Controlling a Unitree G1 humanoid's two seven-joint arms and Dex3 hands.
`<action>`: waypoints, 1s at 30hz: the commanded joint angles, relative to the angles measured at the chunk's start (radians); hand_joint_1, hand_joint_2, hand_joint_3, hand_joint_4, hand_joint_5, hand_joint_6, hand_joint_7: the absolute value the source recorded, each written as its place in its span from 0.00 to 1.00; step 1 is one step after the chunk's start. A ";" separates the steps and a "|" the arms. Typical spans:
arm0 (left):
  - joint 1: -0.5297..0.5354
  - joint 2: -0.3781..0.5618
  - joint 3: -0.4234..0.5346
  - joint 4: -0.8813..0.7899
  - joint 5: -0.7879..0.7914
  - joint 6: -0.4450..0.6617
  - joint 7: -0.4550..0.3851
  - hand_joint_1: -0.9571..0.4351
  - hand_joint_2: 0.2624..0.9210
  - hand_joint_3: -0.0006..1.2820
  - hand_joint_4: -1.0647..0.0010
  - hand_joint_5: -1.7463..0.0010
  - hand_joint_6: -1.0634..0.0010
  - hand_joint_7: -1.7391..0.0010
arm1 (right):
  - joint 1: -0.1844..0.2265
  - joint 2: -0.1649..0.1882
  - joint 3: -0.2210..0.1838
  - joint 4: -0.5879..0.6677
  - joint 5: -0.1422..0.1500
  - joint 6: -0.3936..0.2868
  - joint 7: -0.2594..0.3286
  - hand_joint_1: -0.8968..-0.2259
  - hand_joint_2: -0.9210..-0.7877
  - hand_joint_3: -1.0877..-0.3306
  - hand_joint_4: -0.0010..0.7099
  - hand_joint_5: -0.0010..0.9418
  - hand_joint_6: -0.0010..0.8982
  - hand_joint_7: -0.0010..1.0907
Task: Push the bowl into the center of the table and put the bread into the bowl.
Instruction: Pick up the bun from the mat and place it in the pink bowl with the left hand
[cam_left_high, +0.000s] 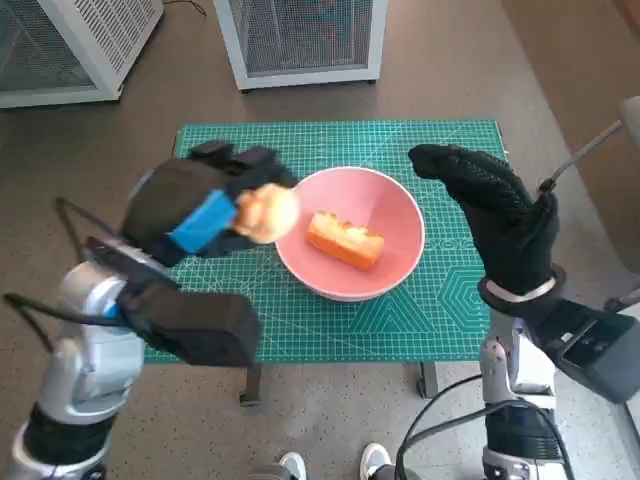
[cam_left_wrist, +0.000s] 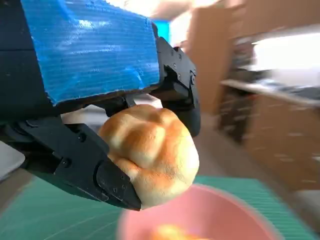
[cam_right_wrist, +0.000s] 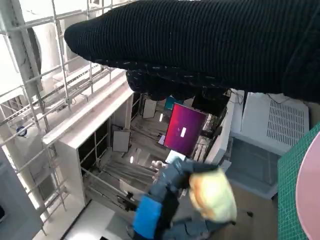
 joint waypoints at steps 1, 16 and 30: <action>-0.065 -0.039 -0.041 0.107 -0.007 -0.080 0.038 0.69 0.99 0.02 0.25 0.40 0.40 0.34 | 0.021 -0.002 -0.002 0.006 0.004 0.004 0.008 0.69 0.00 0.78 0.64 0.01 0.00 0.65; -0.113 -0.124 -0.119 0.257 0.028 -0.024 -0.028 0.65 0.91 0.09 0.59 0.73 0.64 0.65 | 0.042 -0.006 -0.011 -0.014 0.004 -0.001 0.001 0.68 0.00 0.79 0.65 0.02 0.00 0.65; -0.085 -0.105 -0.145 0.269 0.082 -0.056 -0.016 0.43 0.90 0.01 0.75 1.00 0.73 0.89 | 0.035 0.005 -0.007 0.001 -0.004 -0.009 -0.007 0.69 0.00 0.78 0.65 0.02 0.00 0.65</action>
